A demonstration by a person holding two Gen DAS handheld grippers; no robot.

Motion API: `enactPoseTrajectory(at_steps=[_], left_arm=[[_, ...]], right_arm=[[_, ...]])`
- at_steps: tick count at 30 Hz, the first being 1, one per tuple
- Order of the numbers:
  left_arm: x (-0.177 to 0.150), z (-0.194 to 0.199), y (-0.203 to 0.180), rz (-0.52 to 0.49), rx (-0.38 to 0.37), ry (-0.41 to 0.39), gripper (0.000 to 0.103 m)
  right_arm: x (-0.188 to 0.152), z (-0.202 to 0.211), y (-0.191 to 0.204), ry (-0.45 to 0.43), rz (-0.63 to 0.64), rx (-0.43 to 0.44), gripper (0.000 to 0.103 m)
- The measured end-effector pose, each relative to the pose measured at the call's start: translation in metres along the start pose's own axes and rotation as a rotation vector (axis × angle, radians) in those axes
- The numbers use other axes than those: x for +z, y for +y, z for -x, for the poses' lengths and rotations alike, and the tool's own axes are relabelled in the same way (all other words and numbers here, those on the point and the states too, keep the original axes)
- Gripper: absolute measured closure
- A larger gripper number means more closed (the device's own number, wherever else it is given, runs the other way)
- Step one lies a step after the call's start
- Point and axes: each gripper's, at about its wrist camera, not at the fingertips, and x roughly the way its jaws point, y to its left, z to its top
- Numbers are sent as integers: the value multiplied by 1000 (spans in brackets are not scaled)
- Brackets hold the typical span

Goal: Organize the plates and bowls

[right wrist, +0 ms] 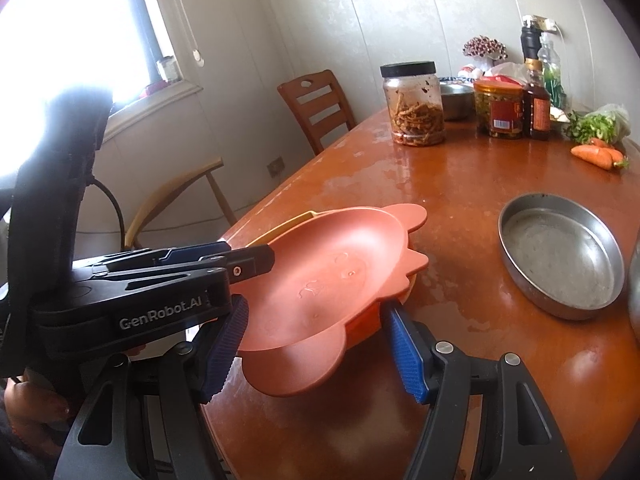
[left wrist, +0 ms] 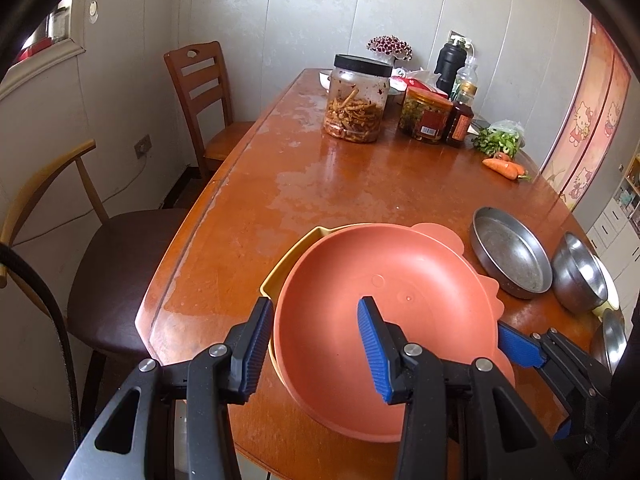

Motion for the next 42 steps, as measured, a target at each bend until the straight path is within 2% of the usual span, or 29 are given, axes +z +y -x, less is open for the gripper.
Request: enactPoseTrajectory(at_steps=[5,15,22,28,36,42], left_arm=[[-1,5,1,22,-26,-12,59],[-5,9,-4,20,-5,-9,59],[-9,19,-15,10,-22,-27,59],[-11,28,-30,-12,-44,-44,59],[-15,28,-57,-74,-69,-25,59],[-22,33,-68,-94,-84,-25,59]], right_arm=[[1,6,-3,-10,1,10,32],[2,20,-17,-34,-25,1,29],[6,33,-37,-57,-52,-43,29],[10,39,-71,-48,-107,-104,29],[18,13,-106,74,-92,-205,29],[14,1,-106,133,-49,-195,29]])
